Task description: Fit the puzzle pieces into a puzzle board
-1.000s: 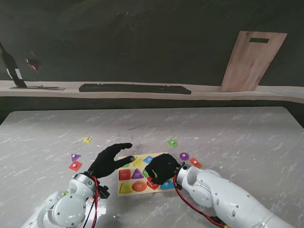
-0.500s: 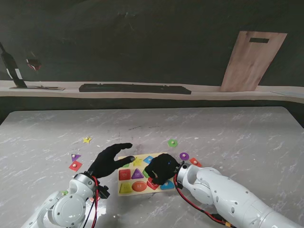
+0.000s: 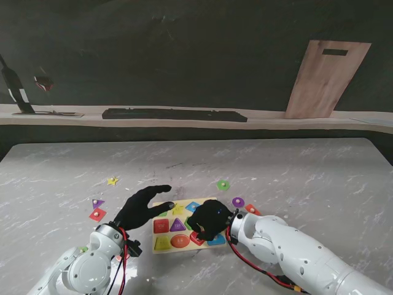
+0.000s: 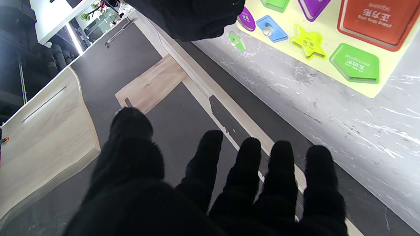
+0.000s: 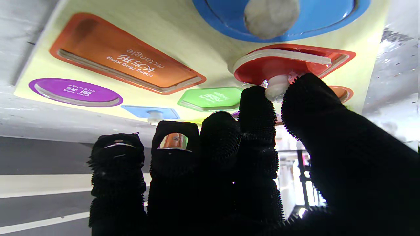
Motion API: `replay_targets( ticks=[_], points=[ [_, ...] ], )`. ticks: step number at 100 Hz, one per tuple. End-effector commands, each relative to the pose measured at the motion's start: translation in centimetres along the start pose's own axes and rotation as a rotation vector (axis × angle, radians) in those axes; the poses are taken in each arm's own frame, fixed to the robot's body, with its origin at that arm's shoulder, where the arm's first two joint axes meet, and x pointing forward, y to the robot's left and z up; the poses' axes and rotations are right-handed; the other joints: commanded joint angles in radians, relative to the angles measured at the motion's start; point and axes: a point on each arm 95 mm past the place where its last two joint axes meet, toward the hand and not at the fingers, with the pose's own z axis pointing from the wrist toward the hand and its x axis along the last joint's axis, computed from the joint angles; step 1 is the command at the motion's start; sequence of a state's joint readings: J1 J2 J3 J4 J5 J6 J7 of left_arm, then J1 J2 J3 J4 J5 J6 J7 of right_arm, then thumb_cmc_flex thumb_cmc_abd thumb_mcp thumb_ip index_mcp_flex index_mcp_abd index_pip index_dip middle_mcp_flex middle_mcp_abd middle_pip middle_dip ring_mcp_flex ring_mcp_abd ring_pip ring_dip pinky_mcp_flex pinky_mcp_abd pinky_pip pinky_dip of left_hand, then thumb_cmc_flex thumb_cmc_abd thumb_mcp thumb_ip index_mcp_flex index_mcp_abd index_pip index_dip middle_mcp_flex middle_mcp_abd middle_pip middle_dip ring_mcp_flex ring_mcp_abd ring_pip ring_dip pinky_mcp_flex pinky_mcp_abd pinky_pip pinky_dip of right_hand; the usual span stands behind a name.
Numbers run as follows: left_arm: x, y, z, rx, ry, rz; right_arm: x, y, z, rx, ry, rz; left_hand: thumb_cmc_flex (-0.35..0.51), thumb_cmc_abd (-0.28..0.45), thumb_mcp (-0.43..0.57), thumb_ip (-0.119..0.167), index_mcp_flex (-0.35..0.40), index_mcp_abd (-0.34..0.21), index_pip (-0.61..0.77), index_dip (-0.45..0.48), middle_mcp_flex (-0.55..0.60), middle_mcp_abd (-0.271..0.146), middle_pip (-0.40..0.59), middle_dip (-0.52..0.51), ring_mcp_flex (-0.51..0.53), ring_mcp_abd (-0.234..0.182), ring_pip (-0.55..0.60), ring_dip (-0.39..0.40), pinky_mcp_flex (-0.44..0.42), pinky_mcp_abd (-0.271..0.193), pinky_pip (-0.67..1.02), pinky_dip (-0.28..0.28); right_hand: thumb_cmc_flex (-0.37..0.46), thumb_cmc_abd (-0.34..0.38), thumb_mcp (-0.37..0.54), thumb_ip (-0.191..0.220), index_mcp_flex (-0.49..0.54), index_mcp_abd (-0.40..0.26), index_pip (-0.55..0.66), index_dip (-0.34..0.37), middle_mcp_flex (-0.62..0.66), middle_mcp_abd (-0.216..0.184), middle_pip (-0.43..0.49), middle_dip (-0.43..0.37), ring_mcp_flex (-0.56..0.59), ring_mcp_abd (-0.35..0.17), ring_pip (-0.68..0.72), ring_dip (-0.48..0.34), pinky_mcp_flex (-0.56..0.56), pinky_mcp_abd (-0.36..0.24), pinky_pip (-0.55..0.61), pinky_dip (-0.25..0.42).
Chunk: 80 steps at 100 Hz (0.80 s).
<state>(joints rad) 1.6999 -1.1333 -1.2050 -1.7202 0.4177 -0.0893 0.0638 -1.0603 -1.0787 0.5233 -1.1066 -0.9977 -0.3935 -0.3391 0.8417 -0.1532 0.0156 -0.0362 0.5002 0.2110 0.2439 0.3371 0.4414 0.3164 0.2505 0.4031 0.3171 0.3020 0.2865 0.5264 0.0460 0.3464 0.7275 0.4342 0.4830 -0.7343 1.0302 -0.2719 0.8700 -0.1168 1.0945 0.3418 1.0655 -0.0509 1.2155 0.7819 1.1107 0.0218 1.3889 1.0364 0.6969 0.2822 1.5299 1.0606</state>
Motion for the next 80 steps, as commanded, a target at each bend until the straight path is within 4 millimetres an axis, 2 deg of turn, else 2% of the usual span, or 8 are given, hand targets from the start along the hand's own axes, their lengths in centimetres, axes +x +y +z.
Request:
replay_targets(
  ticks=[1,28,61,73,80],
  points=[
    [0.02,0.11,-0.04,-0.004,-0.001,-0.005,0.32,-0.81,-0.31,0.024,0.014,0.002,-0.016,0.03,-0.029,0.014,0.019,-0.031,-0.017,0.001,0.008,-0.02,-0.018,-0.012,-0.008,-0.047,-0.02,-0.008,-0.013,0.009,-0.001,0.016,0.031,0.026,0.026,0.006,-0.005,-0.121,0.002,0.002,-0.019,-0.033,0.014,0.009,-0.02,-0.026,0.001,0.005,-0.006,-0.016,0.015,-0.001],
    [-0.02,0.14,0.0,-0.007,-0.002,-0.006,0.54,-0.83,-0.19,0.019,0.032,0.004,-0.016,0.031,-0.028,0.014,0.019,-0.03,-0.018,0.001,0.006,-0.019,-0.02,-0.013,-0.009,-0.046,-0.02,-0.008,-0.014,0.009,-0.001,0.015,0.022,0.031,0.017,0.006,-0.016,-0.183,0.001,0.005,-0.029,-0.049,0.014,0.01,-0.028,-0.038,-0.007,0.007,-0.01,-0.027,0.006,-0.004],
    [-0.02,0.13,0.04,-0.007,-0.004,-0.006,0.44,-0.87,-0.21,0.033,0.034,0.003,-0.015,0.032,-0.029,0.014,0.019,-0.028,-0.019,0.001,0.006,-0.019,-0.02,-0.013,-0.009,-0.046,-0.021,-0.008,-0.014,0.008,-0.002,0.015,0.014,0.03,0.007,0.007,-0.015,-0.229,-0.012,-0.004,-0.062,-0.041,0.008,0.012,-0.058,-0.038,-0.017,0.01,-0.038,-0.035,-0.014,-0.008],
    [-0.02,0.12,0.03,-0.005,-0.003,-0.004,0.35,-0.97,-0.42,0.055,0.027,0.003,-0.014,0.032,-0.029,0.014,0.019,-0.029,-0.019,0.001,0.006,-0.021,-0.02,-0.013,-0.008,-0.046,-0.021,-0.008,-0.013,0.008,-0.003,0.015,0.024,0.046,0.003,0.011,-0.032,-0.232,-0.028,-0.014,-0.087,-0.035,-0.008,0.005,-0.084,-0.029,-0.036,0.007,-0.065,-0.035,-0.03,-0.009],
    [-0.02,0.13,0.03,-0.005,-0.003,-0.006,0.3,-1.01,-0.58,0.065,0.018,0.003,-0.014,0.032,-0.029,0.013,0.019,-0.029,-0.019,0.001,0.006,-0.019,-0.02,-0.013,-0.009,-0.045,-0.021,-0.008,-0.013,0.009,-0.003,0.015,0.029,0.05,-0.003,0.013,-0.079,-0.192,-0.051,-0.026,-0.108,-0.031,-0.018,-0.003,-0.099,-0.028,-0.048,0.004,-0.079,-0.038,-0.037,-0.009]
  ],
)
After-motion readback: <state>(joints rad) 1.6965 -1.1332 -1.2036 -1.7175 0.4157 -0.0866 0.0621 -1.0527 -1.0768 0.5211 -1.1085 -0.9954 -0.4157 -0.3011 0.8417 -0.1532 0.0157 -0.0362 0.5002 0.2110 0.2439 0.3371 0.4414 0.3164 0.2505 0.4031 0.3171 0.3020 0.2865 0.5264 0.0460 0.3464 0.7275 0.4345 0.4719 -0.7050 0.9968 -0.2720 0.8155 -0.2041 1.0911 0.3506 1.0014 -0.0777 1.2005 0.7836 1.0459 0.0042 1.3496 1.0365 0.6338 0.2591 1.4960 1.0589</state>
